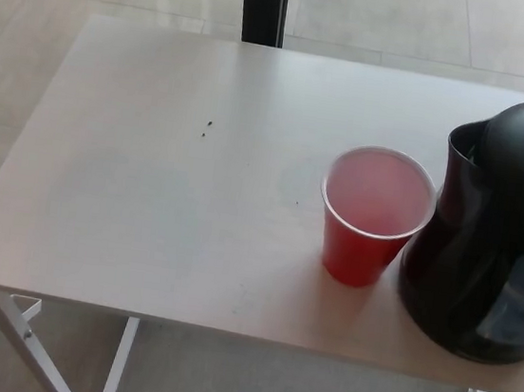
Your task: The robot uses its right hand to lift up a kettle kept on the middle of the desk by its handle and tilt it into a glass kept next to it to pour out water
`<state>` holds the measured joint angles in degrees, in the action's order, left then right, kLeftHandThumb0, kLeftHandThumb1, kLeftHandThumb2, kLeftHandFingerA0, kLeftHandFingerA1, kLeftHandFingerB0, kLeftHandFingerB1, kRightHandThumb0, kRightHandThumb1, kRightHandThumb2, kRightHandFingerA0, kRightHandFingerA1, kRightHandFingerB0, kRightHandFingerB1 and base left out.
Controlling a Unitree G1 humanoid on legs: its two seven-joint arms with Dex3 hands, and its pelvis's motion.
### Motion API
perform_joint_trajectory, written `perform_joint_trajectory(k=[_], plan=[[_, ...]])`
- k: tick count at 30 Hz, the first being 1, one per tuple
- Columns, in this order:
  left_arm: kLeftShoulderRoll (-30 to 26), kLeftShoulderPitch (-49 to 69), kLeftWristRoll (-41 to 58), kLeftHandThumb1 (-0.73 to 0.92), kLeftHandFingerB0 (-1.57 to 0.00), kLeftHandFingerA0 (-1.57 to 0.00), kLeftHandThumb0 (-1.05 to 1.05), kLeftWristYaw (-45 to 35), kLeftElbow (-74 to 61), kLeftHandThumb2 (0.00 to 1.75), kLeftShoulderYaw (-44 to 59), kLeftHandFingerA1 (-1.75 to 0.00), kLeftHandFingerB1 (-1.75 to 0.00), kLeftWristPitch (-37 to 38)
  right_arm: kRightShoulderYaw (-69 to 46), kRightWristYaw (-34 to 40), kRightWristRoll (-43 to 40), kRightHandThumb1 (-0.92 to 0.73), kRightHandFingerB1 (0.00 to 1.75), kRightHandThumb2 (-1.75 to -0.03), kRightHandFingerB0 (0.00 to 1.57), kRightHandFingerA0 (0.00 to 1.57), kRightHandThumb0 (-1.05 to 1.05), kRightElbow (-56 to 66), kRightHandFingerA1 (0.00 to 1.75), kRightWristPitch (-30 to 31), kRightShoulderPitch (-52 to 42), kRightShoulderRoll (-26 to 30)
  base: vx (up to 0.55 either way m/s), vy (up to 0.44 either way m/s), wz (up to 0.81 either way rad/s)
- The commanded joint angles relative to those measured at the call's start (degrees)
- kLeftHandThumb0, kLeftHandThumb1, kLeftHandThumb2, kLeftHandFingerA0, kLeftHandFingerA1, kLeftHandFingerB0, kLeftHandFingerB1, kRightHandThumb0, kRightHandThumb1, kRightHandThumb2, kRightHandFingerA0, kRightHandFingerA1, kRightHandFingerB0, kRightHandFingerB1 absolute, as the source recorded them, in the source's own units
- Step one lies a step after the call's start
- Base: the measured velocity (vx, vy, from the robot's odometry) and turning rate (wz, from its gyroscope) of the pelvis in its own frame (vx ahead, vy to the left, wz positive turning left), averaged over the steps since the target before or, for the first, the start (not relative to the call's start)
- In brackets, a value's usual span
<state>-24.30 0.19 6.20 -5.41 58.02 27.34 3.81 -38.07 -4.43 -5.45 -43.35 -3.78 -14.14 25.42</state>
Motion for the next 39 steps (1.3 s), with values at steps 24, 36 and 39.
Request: perform_joint_trajectory(k=[24, 36, 39], plan=[[-4.13, -3.68, 9.59, 0.47, -0.67, -0.77, -0.75, -2.93, 6.88, 0.56, 11.02, -0.57, -0.53, 5.14, -12.09, -7.11, -22.17, -0.48, 0.46, -0.81, 0.24, 0.61, -0.83, 27.11, 0.52, 18.48, 22.65, 16.68, 0.0, 0.0, 0.0], [-4.25, -3.71, 9.44, 0.43, -0.78, -0.88, -0.82, -2.62, 7.32, 0.88, 9.78, -0.63, -0.6, 6.06, 5.21, -21.39, -22.99, -0.21, 0.48, -0.84, 0.0, 0.06, -0.35, 33.74, 0.52, 23.62, 25.57, 18.6, 0.0, 0.0, 0.0], [-4.15, -3.44, 9.43, 0.41, -0.72, -0.86, -0.77, -2.56, 7.13, 0.88, 9.52, -0.65, -0.6, 6.19, 8.53, -19.82, -21.33, -0.34, 0.48, -0.9, 0.0, 0.05, -0.33, 35.79, 0.5, 23.98, 24.32, 17.04, 0.0, 0.0, 0.0]])
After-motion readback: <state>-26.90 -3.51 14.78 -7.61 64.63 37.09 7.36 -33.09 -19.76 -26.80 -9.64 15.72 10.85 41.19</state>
